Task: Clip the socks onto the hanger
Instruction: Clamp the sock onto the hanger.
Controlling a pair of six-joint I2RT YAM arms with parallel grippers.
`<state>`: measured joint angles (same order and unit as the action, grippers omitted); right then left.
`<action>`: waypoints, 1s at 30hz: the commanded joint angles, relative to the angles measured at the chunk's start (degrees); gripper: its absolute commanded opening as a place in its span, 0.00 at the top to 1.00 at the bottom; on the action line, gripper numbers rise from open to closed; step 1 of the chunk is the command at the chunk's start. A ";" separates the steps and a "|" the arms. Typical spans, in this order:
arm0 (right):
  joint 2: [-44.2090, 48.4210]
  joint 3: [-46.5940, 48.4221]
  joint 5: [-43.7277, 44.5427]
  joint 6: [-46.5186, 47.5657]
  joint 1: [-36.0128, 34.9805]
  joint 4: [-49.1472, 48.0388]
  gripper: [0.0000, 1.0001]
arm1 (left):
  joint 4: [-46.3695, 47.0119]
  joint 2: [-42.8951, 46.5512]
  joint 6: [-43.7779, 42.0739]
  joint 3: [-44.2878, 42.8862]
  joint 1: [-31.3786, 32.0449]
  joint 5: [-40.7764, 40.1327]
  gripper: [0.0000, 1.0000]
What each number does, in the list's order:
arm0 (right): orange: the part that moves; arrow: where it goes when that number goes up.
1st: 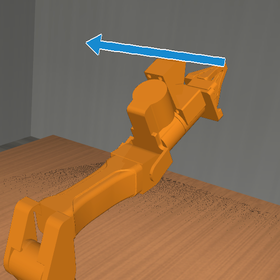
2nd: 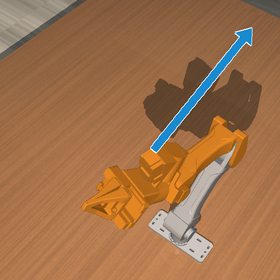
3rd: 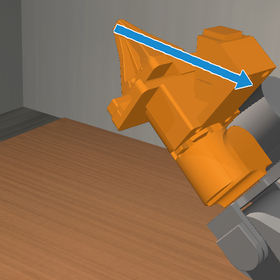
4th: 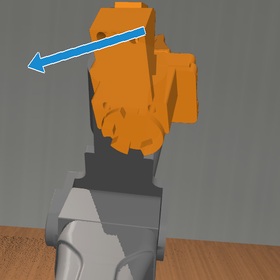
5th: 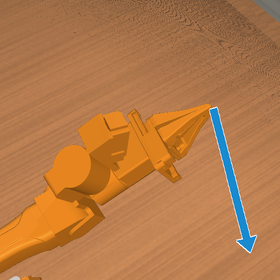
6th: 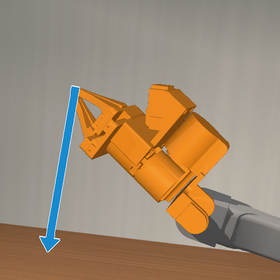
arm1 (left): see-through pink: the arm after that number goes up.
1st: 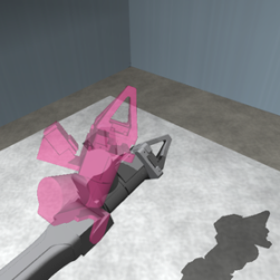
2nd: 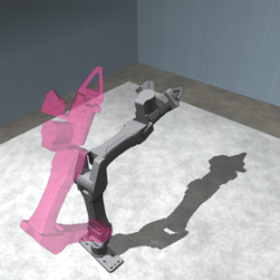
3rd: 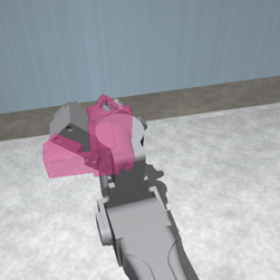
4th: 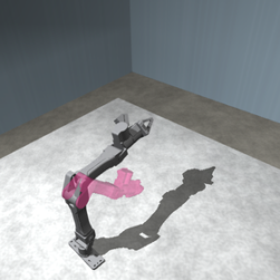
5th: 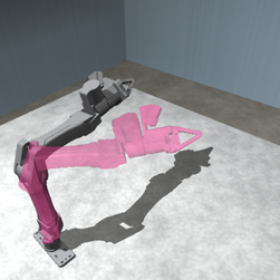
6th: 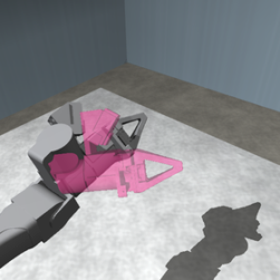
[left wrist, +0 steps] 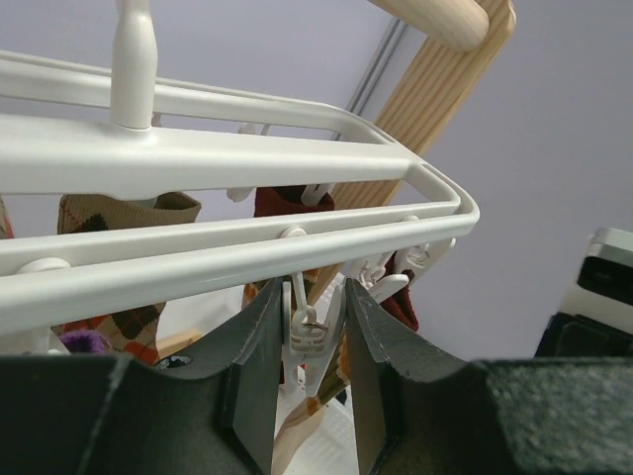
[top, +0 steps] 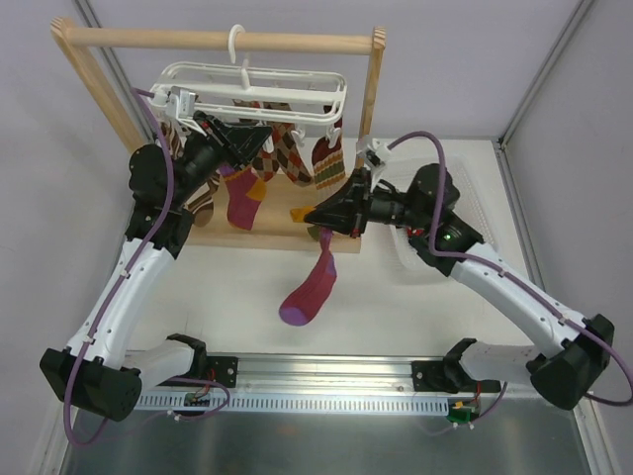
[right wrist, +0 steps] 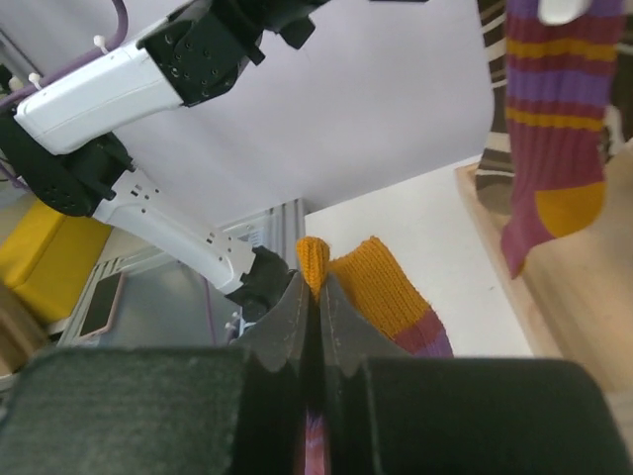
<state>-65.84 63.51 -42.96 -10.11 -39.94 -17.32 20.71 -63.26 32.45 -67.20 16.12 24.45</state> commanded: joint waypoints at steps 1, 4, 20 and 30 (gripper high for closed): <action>-4.98 5.31 1.30 -0.17 -2.68 -3.86 0.99 | 0.12 1.92 0.08 -0.22 0.93 7.36 0.90; -8.24 7.95 4.10 -0.53 -3.21 -5.17 0.99 | 0.21 3.14 -0.19 0.75 0.93 7.37 0.91; -13.17 12.25 28.35 -8.79 -7.07 -7.12 0.99 | 1.62 4.64 2.26 2.69 0.93 6.49 0.91; -12.56 13.84 38.74 3.14 -12.61 -3.25 0.99 | -7.14 6.92 10.80 2.52 4.17 -8.35 0.93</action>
<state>-79.22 73.65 -8.21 -14.02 -50.74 -19.29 20.18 -58.89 40.53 -64.31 17.67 19.14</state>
